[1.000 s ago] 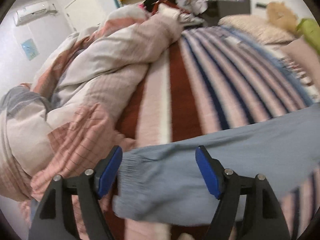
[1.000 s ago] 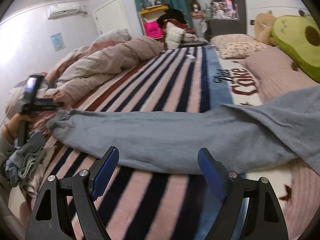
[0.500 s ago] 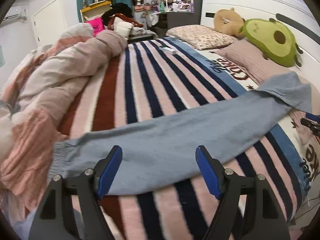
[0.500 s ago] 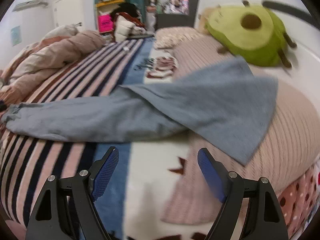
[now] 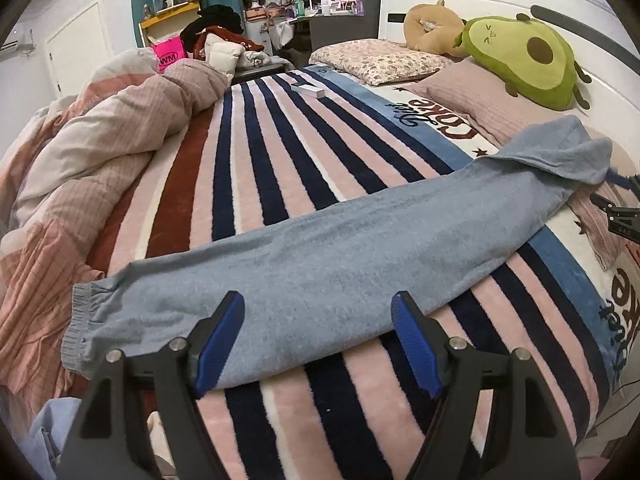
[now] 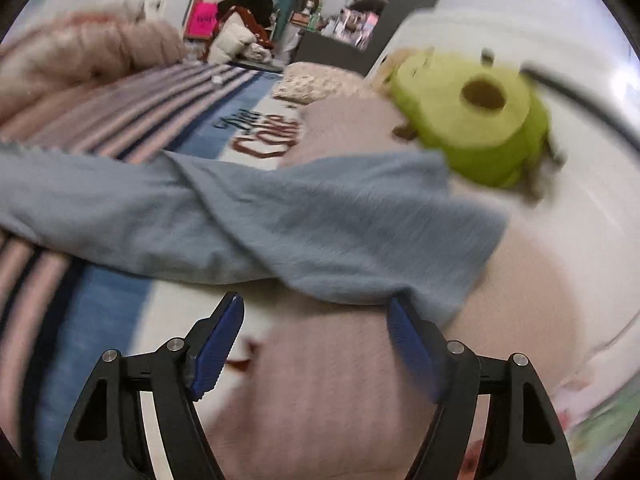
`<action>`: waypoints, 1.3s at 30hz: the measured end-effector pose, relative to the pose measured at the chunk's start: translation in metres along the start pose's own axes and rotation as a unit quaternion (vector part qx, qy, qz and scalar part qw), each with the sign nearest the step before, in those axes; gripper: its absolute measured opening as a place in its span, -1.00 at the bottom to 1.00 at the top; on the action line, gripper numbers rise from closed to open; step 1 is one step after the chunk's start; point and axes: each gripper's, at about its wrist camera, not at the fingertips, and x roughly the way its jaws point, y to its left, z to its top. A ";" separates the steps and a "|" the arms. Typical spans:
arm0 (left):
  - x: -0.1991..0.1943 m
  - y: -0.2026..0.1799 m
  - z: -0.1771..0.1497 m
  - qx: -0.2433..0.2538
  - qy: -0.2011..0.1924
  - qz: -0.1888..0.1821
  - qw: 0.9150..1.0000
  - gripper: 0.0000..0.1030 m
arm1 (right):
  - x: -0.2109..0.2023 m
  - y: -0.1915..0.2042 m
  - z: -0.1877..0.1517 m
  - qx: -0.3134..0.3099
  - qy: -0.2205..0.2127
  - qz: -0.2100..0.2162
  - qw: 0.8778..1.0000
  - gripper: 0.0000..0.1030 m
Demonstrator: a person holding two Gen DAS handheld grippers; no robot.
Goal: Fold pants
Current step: 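Grasp the leg cuff with the right gripper and lift it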
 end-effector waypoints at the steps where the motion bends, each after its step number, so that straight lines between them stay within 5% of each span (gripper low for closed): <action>1: 0.000 0.000 0.000 0.001 0.000 0.000 1.000 0.40 | -0.001 0.001 0.001 -0.015 -0.005 -0.013 1.000 0.36; 10: 0.004 0.001 -0.002 -0.003 0.002 -0.005 1.000 0.40 | -0.007 -0.003 -0.008 -0.064 -0.017 -0.103 0.992 0.40; 17: 0.003 0.004 -0.002 -0.008 0.002 -0.010 1.000 0.40 | 0.013 -0.007 -0.007 -0.084 -0.001 -0.103 0.991 0.35; 22: 0.007 0.006 -0.002 -0.014 0.005 -0.011 1.000 0.40 | 0.022 -0.002 0.000 -0.101 0.012 -0.081 0.991 -0.44; 23: 0.008 0.007 -0.002 -0.016 0.006 -0.011 1.000 0.40 | 0.020 0.001 0.002 -0.107 0.006 -0.083 0.991 -0.97; 25: 0.009 0.007 -0.002 -0.018 0.004 -0.011 1.000 0.40 | 0.017 0.003 0.009 -0.117 -0.014 -0.116 0.986 -0.98; 37: 0.022 0.024 -0.001 -0.043 0.002 -0.005 0.999 0.40 | 0.029 -0.016 0.089 -0.114 -0.061 -0.130 0.983 -0.99; 39: 0.029 0.031 -0.001 -0.057 0.002 0.003 0.998 0.40 | 0.043 -0.023 0.102 -0.101 -0.053 -0.131 0.985 -0.76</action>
